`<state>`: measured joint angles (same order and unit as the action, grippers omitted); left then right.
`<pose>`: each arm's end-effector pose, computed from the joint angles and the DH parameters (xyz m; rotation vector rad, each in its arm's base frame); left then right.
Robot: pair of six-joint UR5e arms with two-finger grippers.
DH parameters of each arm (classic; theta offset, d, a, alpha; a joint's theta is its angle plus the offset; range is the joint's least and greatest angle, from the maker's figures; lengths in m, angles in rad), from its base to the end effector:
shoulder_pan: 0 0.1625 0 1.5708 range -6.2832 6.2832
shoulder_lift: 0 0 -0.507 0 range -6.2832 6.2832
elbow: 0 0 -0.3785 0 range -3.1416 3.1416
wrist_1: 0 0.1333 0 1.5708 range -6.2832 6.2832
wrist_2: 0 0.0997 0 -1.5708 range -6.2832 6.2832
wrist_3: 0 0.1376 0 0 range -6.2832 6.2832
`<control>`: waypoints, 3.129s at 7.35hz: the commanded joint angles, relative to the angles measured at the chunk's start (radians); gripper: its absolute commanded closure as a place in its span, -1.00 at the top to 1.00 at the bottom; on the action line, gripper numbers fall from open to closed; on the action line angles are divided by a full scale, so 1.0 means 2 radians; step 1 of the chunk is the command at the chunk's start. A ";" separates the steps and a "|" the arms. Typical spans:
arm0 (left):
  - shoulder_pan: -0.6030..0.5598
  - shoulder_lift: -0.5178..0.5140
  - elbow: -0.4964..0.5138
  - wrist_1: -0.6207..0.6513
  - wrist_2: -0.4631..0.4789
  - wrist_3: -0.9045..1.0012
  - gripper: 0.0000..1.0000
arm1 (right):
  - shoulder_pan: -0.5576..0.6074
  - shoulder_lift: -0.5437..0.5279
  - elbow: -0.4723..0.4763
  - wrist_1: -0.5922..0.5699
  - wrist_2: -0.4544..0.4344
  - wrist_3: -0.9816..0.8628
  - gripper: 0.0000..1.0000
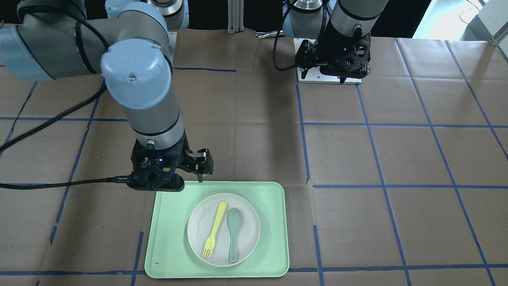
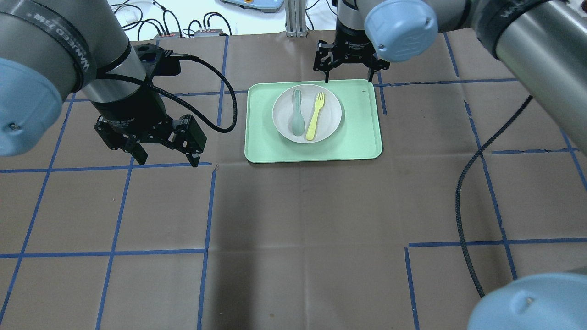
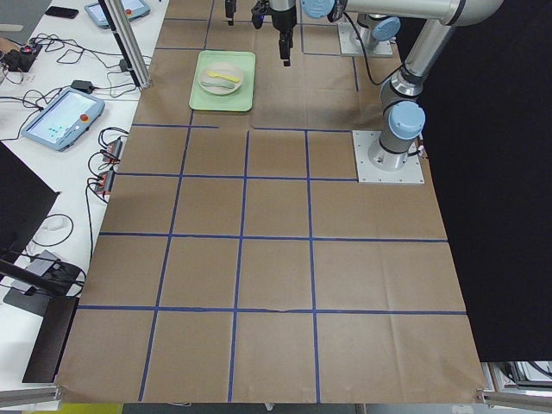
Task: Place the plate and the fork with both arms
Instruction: 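Lower the right gripper over the yellow fork on the plate, then close the right gripper on the yellow fork and lift it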
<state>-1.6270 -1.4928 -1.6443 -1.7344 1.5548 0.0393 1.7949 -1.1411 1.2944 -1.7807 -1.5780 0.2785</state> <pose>-0.1586 -0.4074 0.5180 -0.1468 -3.1136 -0.2487 0.2829 -0.6459 0.4339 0.0855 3.1321 -0.0887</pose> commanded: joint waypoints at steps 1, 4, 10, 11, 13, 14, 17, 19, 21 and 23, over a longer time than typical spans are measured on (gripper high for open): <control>0.005 -0.005 -0.001 0.001 0.000 0.000 1.00 | 0.016 0.051 -0.034 -0.009 0.000 0.031 0.67; 0.004 -0.010 0.004 0.010 0.000 -0.004 1.00 | 0.036 0.081 -0.033 -0.042 0.001 0.043 0.05; 0.004 -0.011 0.001 0.011 0.000 -0.004 1.00 | 0.038 0.115 -0.028 -0.055 -0.003 0.056 -0.24; 0.005 -0.012 0.000 0.011 0.000 -0.003 1.00 | 0.038 0.120 -0.027 -0.055 -0.004 0.056 -0.24; 0.005 -0.011 0.000 0.011 0.001 -0.004 1.00 | 0.038 0.141 -0.026 -0.091 -0.006 0.056 -0.23; 0.005 -0.011 0.000 0.011 0.001 -0.004 1.00 | 0.038 0.148 -0.026 -0.093 -0.006 0.056 -0.23; 0.005 -0.012 0.000 0.012 0.003 0.002 1.00 | 0.037 0.158 -0.025 -0.094 -0.006 0.057 -0.23; 0.005 -0.011 0.000 0.012 0.003 0.003 1.00 | 0.034 0.168 -0.025 -0.094 -0.006 0.057 -0.23; 0.005 -0.012 0.000 0.012 0.003 0.003 1.00 | 0.034 0.173 -0.026 -0.094 -0.006 0.057 -0.23; 0.005 -0.013 0.001 0.012 0.002 -0.002 1.00 | 0.033 0.176 -0.027 -0.094 -0.006 0.057 -0.24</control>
<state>-1.6168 -1.5173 -1.6442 -1.7104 1.5599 0.0430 1.8621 -0.7927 1.2419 -1.9690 -1.5897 0.3927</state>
